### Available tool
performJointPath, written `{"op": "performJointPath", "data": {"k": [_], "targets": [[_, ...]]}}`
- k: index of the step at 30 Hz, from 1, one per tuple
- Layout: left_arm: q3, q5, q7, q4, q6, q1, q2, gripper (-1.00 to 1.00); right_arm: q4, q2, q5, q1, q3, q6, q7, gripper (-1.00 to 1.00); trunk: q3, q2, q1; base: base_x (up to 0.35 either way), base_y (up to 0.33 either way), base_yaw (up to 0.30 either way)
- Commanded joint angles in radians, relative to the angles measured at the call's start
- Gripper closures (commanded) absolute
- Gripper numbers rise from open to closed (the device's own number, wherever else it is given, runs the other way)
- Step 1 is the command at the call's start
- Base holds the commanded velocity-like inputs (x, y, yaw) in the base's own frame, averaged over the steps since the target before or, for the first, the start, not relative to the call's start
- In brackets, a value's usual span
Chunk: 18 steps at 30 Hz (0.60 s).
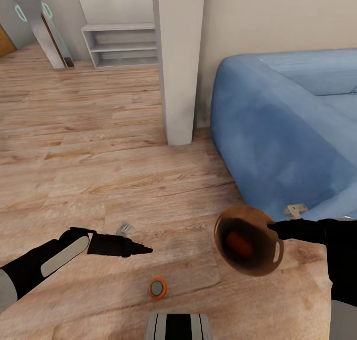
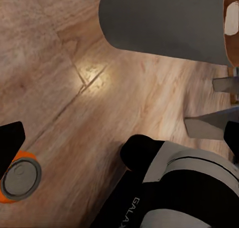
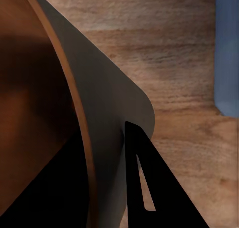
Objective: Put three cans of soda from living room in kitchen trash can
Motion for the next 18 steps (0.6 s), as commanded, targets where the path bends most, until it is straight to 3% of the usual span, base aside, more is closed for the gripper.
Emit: {"op": "performJointPath", "data": {"k": [1, 5, 6, 7, 8, 11, 18], "targets": [[-0.006, 0.005, 0.006, 0.006, 0.006, 0.0, -0.006, -1.0, 0.0, 0.0, -0.005, 0.0, 0.0, 0.005, 0.003, 1.0, 0.0, 0.0, 0.0, 0.0, 0.0, 0.0], [-0.029, 0.027, 0.028, 0.008, 0.028, 0.0, -0.028, -1.0, 0.0, 0.0, -0.007, 0.0, 0.0, 0.003, 0.003, 1.0, 0.0, 0.0, 0.0, 0.0, 0.0, 0.0], [-0.061, 0.193, 0.755, 0.006, 0.224, 0.0, -0.247, -1.0, 0.0, 0.0, -0.192, 0.0, 0.0, 0.121, 0.002, 1.0, 0.0, 0.0, 0.0, 0.0, 0.0, 0.0], [-0.087, 0.265, 0.861, 0.004, 0.226, 0.0, -0.255, -1.0, 0.0, 0.0, -0.192, 0.0, 0.0, 0.121, 0.003, 1.0, 0.0, 0.0, 0.0, 0.0, 0.0, 0.0], [-0.11, 0.305, 0.923, 0.003, 0.225, 0.0, -0.258, -1.0, 0.0, 0.0, -0.192, 0.0, 0.0, 0.121, 0.003, 1.0, 0.0, 0.0, 0.0, 0.0, 0.0, 0.0], [-0.178, 0.383, 1.049, 0.001, 0.199, 0.0, -0.272, -1.0, 0.0, -0.001, -0.193, 0.0, 0.0, 0.121, 0.003, 1.0, 0.0, 0.0, 0.0, 0.0, 0.0, 0.0], [-0.198, 0.398, 1.165, 0.004, 0.178, 0.0, -0.308, -1.0, 0.0, -0.001, -0.195, 0.0, 0.0, 0.121, 0.003, 1.0, 0.0, 0.0, 0.0, 0.0, 0.0, 0.0]]}}
